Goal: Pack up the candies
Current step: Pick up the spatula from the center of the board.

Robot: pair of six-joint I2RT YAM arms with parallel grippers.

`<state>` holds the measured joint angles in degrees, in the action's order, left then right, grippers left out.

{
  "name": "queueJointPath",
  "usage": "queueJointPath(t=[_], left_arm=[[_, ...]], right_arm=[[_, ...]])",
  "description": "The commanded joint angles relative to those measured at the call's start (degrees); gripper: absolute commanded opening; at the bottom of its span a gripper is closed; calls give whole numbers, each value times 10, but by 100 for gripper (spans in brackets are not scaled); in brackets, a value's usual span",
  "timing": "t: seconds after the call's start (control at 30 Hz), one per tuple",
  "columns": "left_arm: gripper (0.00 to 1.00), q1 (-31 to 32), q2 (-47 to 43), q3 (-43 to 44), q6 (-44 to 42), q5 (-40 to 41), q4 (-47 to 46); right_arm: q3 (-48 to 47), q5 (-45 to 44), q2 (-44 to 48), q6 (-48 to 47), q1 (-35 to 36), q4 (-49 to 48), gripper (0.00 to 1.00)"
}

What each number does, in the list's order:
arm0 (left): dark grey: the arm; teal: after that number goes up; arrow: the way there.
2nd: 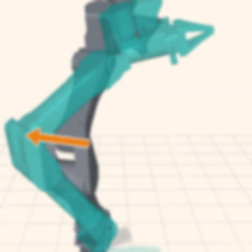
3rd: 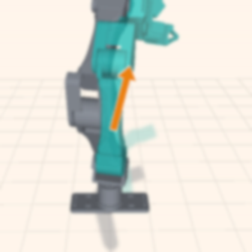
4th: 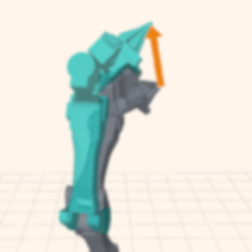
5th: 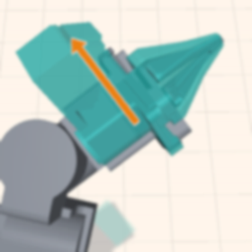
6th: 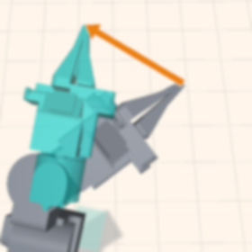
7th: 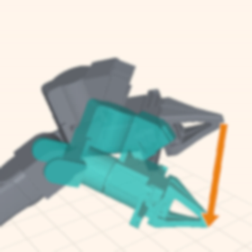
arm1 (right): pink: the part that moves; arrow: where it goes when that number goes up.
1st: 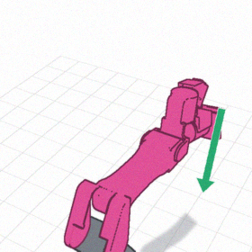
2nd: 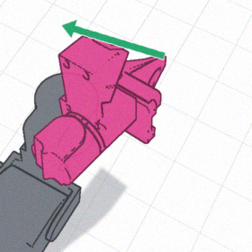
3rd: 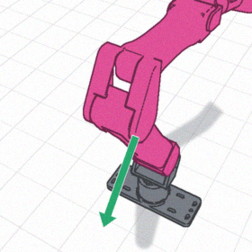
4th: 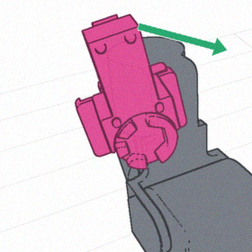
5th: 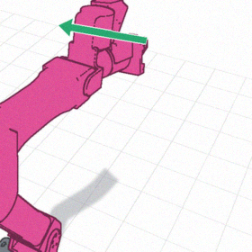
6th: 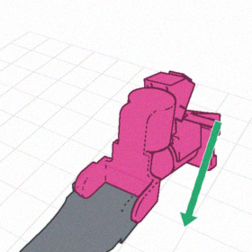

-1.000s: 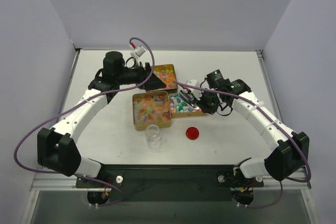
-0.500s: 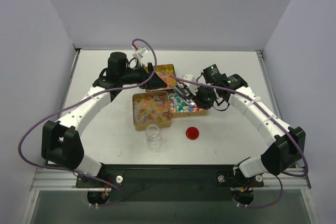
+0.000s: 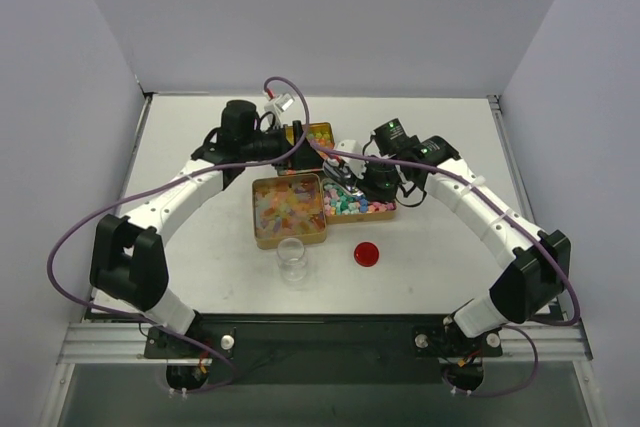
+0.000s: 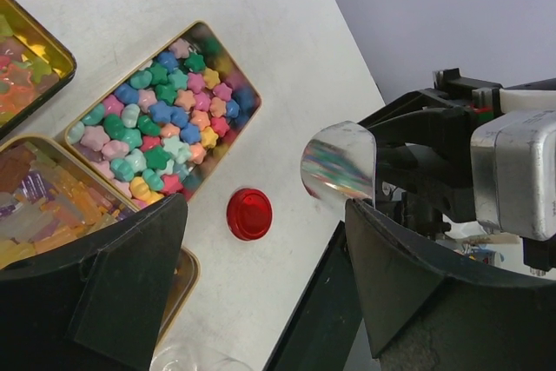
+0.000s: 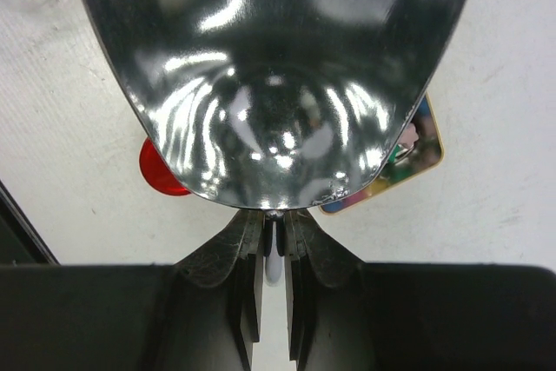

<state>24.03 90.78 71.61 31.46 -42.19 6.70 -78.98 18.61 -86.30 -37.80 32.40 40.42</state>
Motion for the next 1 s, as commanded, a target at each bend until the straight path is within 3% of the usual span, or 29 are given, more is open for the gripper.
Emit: queueJointPath(t=[0.0,0.17,0.6,0.77,0.97], left_arm=[[84,-4,-16,43,-12,40,20],[84,-31,-32,49,-8,22,21],[84,16,-16,14,-29,21,37],[65,10,-2,13,-28,27,36],[60,-3,4,-5,12,-20,-21]], right_arm=[[5,-18,0,-17,5,4,0],[24,-16,10,-10,4,2,0],[-86,-11,-48,-5,7,-3,0],[-91,-3,-16,2,9,0,0],[-53,-2,44,-4,8,25,0]])
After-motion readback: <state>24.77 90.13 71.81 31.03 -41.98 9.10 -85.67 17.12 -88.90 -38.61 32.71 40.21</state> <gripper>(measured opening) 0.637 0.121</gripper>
